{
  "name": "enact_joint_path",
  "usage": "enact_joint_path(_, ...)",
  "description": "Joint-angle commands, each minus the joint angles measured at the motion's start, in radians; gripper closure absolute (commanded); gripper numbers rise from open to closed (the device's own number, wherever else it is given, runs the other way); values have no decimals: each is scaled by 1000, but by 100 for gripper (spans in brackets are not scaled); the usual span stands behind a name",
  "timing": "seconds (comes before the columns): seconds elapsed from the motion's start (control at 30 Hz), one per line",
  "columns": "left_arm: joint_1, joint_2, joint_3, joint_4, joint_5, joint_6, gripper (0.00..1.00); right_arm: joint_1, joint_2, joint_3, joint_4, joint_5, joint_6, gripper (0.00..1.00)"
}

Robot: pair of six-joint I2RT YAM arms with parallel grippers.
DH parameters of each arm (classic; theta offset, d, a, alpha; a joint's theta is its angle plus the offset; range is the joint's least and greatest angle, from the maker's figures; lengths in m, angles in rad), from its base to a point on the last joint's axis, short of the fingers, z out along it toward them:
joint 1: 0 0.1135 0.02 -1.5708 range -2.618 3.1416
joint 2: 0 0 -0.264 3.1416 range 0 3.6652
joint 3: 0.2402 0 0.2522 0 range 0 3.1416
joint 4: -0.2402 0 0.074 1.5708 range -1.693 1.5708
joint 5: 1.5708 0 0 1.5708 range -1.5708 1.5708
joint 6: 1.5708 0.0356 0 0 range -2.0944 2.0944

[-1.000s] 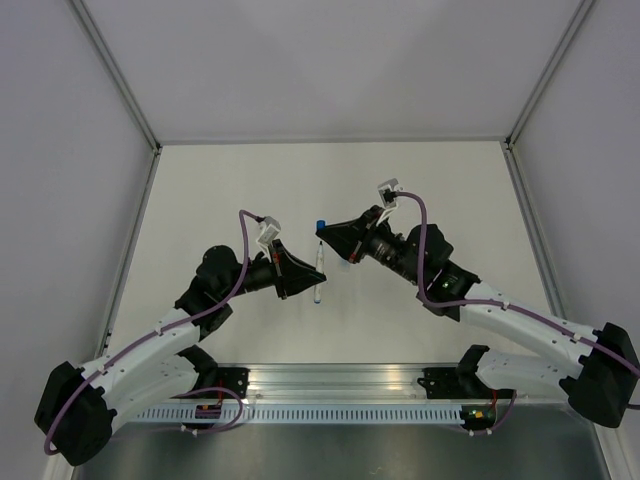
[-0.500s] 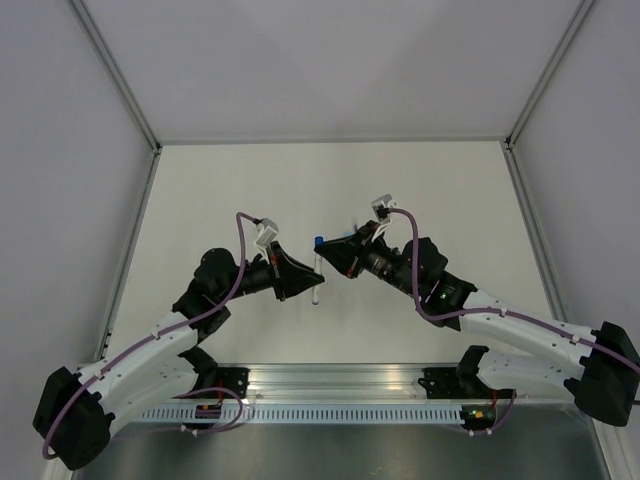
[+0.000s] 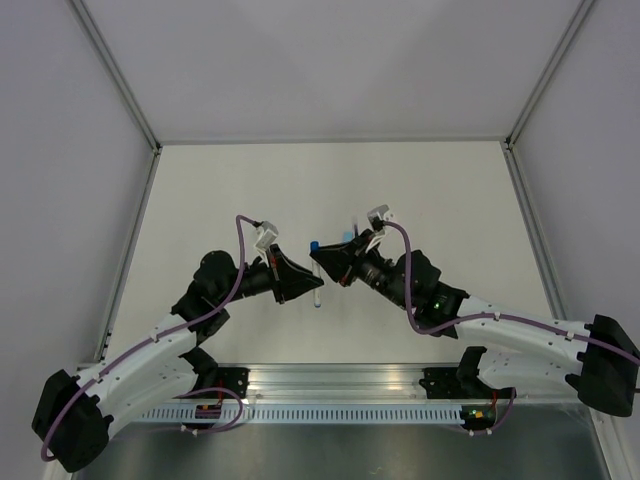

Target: Insert the pens into the pen caps

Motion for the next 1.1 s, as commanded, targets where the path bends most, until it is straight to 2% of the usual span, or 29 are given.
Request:
enact_joint_path(0.0, 2, -18, 6, 52, -38, -3, 98, 48, -1, -13, -12, -8, -16, 72)
enact_joint_path(0.37, 2, -17, 2, 74, -3, -4, 98, 48, -106, 139, -242, 104, -87, 39)
enact_joint_path(0.47, 2, -17, -1, 91, 20, 2, 98, 48, -88, 200, -290, 140, -113, 35)
enact_joint_path(0.73, 2, -29, -10, 117, 55, 2, 98, 48, 53, 406, -396, 205, -166, 36)
enact_joint_path(0.83, 2, -35, -10, 114, 50, 3, 98, 45, 105, 458, -425, 187, -173, 37)
enact_joint_path(1.07, 2, -34, -10, 112, 50, 6, 98, 45, 157, 483, -448, 142, -156, 40)
